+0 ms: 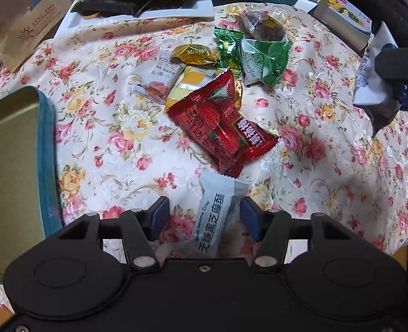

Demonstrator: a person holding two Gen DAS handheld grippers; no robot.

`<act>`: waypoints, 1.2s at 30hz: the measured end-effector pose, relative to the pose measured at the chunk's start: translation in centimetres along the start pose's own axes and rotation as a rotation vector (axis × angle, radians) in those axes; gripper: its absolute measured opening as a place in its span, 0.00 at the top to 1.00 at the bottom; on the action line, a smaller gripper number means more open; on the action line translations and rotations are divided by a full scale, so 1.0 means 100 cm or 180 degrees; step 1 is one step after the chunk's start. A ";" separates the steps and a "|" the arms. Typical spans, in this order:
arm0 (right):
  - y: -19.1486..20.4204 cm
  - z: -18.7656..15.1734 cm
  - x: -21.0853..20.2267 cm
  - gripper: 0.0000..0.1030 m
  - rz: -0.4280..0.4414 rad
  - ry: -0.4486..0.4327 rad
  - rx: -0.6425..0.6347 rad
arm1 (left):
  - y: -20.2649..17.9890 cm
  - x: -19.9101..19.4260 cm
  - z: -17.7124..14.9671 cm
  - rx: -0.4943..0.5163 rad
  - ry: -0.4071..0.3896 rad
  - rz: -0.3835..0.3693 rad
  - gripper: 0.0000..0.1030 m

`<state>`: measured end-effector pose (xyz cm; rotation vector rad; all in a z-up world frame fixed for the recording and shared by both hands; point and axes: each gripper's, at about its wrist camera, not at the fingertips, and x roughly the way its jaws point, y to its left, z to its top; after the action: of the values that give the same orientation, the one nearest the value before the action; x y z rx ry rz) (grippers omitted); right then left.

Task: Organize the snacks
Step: 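Move the left gripper to the white sesame crisp packet while the right holds the blueberry packet, then close the left gripper on the white sesame crisp packet and lift it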

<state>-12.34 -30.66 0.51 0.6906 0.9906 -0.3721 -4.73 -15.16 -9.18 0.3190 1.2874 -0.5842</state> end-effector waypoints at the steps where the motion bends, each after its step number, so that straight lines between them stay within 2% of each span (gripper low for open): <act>1: 0.000 -0.001 0.000 0.69 0.0007 -0.0013 -0.0017 | 0.000 0.003 0.001 -0.0042 0.0028 0.0004 0.40; 7: 0.001 -0.001 0.002 0.69 -0.0057 -0.0095 -0.0025 | -0.011 0.006 0.002 0.0011 -0.0036 0.0069 0.40; 10: 0.000 0.000 0.002 0.69 -0.0076 -0.0157 -0.0021 | -0.014 0.005 0.003 0.0058 -0.0053 0.0052 0.48; 11: -0.001 0.001 0.002 0.69 -0.0078 -0.0169 -0.0008 | -0.014 0.004 0.003 0.0050 -0.0061 0.0039 0.57; 12: -0.002 0.001 0.001 0.69 -0.0070 -0.0177 0.0015 | -0.013 0.003 0.004 0.0030 -0.0047 0.0028 0.58; 15: -0.003 0.001 0.002 0.69 -0.0057 -0.0156 0.0064 | -0.007 0.001 0.004 -0.0089 -0.0032 -0.0011 0.59; 20: 0.000 0.000 0.004 0.69 -0.0016 -0.0109 0.0121 | 0.001 -0.017 0.006 -0.0137 -0.0138 0.0095 0.60; 25: 0.014 0.001 0.004 0.69 -0.0014 -0.0125 0.0045 | 0.025 -0.041 0.010 -0.0371 -0.0244 0.0131 0.63; 26: 0.017 0.000 0.005 0.69 -0.0015 -0.0130 0.0024 | 0.032 -0.044 0.011 -0.0440 -0.0252 0.0141 0.71; 30: 0.033 -0.002 0.009 0.69 -0.0020 -0.0140 -0.0092 | 0.058 -0.055 0.013 -0.0642 -0.0317 0.0198 0.72; 32: 0.040 -0.003 0.012 0.69 -0.0026 -0.0132 -0.0141 | 0.066 -0.057 0.014 -0.0671 -0.0368 0.0289 0.73; 36: 0.053 -0.006 0.019 0.69 -0.0015 -0.0102 -0.0213 | 0.075 -0.045 0.016 -0.0670 -0.0268 0.0229 0.77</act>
<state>-8.69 -26.31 0.51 0.6200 0.9702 -0.3518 0.09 -8.91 -5.17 0.1640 1.2388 -0.3930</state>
